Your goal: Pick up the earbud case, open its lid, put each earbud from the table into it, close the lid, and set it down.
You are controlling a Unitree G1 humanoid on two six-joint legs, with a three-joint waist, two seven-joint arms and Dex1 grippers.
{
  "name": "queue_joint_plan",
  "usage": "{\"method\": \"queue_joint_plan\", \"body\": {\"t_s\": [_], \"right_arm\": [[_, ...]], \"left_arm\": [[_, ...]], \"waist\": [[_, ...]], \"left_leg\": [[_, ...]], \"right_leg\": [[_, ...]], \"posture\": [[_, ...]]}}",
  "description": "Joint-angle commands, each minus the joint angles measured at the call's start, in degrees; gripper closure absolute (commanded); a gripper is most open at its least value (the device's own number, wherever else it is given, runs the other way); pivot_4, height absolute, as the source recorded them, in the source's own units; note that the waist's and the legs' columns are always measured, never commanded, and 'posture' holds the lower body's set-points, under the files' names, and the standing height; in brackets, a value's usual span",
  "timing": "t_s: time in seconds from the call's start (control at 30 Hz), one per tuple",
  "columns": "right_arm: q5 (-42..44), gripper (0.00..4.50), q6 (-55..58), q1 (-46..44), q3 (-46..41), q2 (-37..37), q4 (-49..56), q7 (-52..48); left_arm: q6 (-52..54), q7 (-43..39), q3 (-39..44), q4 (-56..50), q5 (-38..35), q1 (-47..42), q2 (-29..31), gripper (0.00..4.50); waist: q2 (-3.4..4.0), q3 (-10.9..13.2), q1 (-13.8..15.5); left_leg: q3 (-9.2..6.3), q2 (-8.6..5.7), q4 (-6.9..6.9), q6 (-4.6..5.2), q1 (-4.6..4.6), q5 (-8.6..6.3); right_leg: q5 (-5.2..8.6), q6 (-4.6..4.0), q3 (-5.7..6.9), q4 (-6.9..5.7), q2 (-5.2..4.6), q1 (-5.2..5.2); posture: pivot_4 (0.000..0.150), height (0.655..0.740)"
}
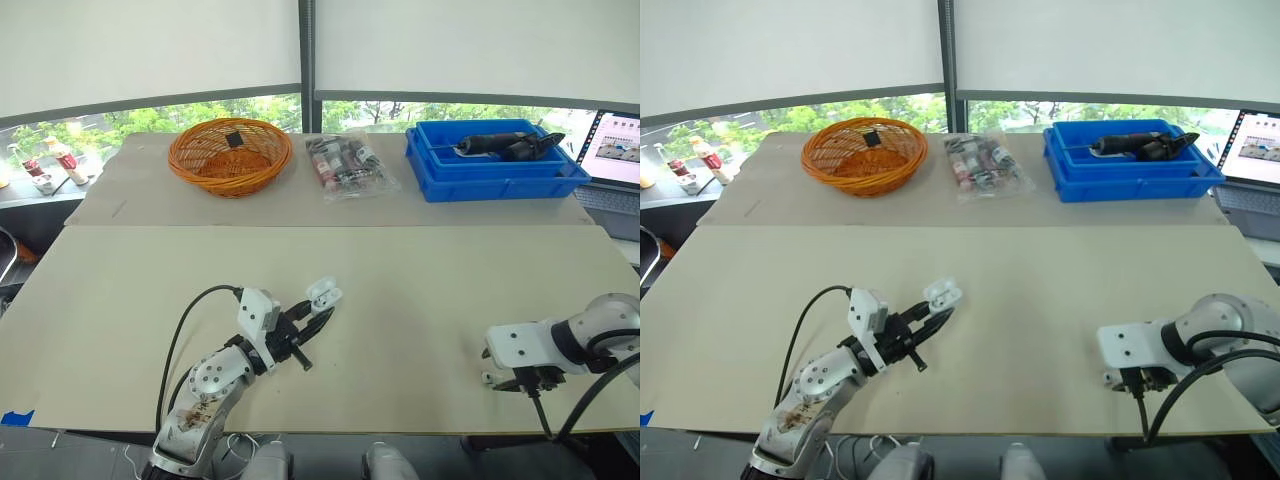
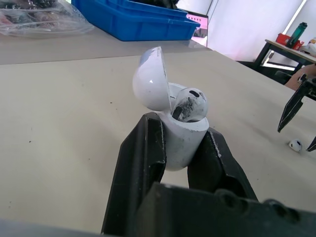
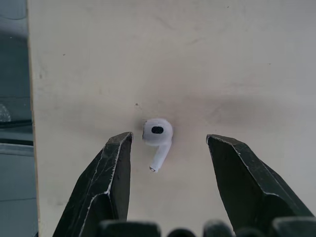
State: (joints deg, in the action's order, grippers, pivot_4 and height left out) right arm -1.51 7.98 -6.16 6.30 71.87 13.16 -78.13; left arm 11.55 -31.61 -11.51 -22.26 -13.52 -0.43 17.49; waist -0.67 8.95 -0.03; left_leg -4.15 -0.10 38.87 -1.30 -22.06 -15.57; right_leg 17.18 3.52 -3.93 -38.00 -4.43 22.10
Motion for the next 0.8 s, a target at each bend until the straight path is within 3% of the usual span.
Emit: {"method": "queue_joint_plan", "body": {"t_s": [0.03,0.43,0.67,0.8], "right_arm": [[-1.0,1.80,3.6,-2.1,1.2,-0.6,1.1,-0.1],[-0.1,1.80,9.4,-3.9,4.7,-1.9,0.6,-3.3],[0.2,3.99,11.6,-4.2,5.1,-3.0,1.9,-3.0],[0.7,4.14,12.2,-4.3,4.5,-3.0,2.8,-3.0]], "left_arm": [[-0.1,-0.2,-0.3,-1.7,-0.3,-0.6,-0.2,3.90],[0.0,0.2,0.1,-1.8,-0.2,-0.3,-0.1,3.90],[-0.2,0.1,-0.2,-1.5,-0.1,-0.3,-0.3,3.90],[-0.4,-0.1,-0.3,-1.1,-0.1,-0.5,-0.2,3.90]], "waist": [[0.00,0.0,0.0],[-0.03,0.0,-0.1],[-0.03,0.0,0.0],[-0.03,0.0,0.0]], "left_leg": [[0.02,0.00,0.01,0.00,0.00,0.00],[0.12,0.02,0.00,0.00,0.02,0.00],[0.12,0.02,0.00,0.00,0.01,0.00],[0.12,0.03,0.00,0.00,0.02,0.00]], "right_leg": [[0.00,0.00,0.00,0.00,0.00,0.00],[0.00,0.00,0.03,0.00,0.02,-0.02],[0.00,0.00,0.04,0.01,0.01,-0.02],[0.00,0.00,0.04,0.01,0.02,-0.02]], "posture": [[0.150,0.7400],[0.150,0.7400],[0.150,0.7400],[0.150,0.7400]]}}
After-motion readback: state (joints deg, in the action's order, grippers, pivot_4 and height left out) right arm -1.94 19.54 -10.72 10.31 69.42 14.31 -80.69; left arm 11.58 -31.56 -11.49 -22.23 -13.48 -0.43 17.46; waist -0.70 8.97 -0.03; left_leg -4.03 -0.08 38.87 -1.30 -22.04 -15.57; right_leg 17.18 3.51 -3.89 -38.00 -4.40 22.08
